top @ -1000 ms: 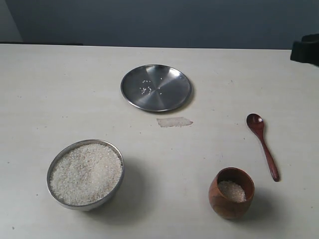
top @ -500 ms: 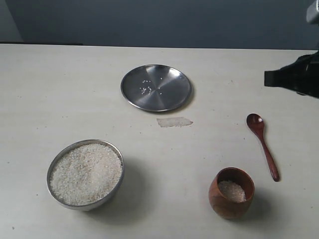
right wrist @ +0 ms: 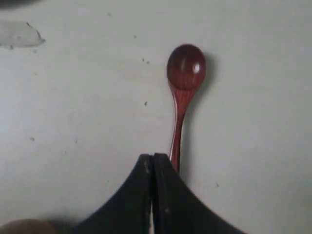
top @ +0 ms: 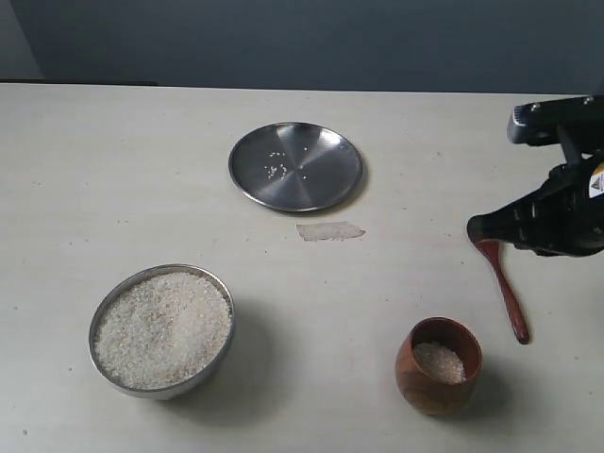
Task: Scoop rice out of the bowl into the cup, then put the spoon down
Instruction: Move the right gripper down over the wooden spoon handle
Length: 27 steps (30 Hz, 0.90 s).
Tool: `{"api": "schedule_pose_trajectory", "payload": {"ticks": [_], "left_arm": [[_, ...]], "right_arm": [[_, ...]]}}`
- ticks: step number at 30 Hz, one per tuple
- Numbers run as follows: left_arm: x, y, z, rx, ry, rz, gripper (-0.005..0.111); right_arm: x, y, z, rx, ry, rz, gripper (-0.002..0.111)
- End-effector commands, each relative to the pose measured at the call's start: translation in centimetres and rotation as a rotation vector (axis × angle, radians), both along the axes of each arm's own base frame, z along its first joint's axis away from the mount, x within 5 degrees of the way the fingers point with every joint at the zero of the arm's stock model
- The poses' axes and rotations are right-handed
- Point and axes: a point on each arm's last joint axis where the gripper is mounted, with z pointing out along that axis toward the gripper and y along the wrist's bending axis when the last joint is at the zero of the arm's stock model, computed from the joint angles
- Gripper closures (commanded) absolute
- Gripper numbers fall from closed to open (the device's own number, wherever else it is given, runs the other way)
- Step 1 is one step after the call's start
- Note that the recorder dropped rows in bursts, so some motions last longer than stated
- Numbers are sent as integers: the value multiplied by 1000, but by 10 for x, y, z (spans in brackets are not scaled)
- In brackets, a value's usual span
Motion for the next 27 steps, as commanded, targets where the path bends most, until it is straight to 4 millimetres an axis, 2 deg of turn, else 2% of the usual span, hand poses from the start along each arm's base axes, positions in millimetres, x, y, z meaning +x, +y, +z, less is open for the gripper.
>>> {"api": "schedule_pose_trajectory", "payload": {"ticks": [1, 7, 14, 21, 27], "left_arm": [[1, 0, 2, 7, -11, -1, 106], [1, 0, 2, 7, -11, -1, 106], [1, 0, 2, 7, -11, -1, 106], [1, 1, 2, 11, -9, -1, 106], [1, 1, 2, 12, -10, -2, 106]], "right_arm": [[1, 0, -12, -36, 82, 8, 108], [-5, -1, -37, -50, 147, 10, 106], [-6, -1, -51, -48, 162, 4, 85], [-1, 1, -62, -43, 170, -8, 69], [5, -1, -72, -71, 168, -13, 68]]}}
